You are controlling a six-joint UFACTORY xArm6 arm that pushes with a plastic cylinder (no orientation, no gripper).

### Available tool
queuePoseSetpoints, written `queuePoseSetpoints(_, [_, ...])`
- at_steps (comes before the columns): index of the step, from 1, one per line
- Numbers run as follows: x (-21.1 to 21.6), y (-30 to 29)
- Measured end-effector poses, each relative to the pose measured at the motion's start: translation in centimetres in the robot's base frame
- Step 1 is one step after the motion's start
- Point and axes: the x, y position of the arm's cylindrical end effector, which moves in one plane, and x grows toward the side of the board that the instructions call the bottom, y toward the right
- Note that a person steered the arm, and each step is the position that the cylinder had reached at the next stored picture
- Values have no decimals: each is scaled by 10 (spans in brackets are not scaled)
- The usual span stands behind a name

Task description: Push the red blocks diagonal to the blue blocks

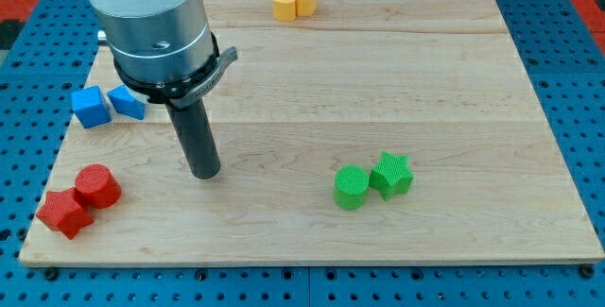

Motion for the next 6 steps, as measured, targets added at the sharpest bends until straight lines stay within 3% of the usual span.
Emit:
queuePoseSetpoints(2, [-1, 5])
queuePoseSetpoints(3, [75, -2])
queuePoseSetpoints(4, [102, -66])
queuePoseSetpoints(5, [103, -157])
queuePoseSetpoints(6, [82, -165])
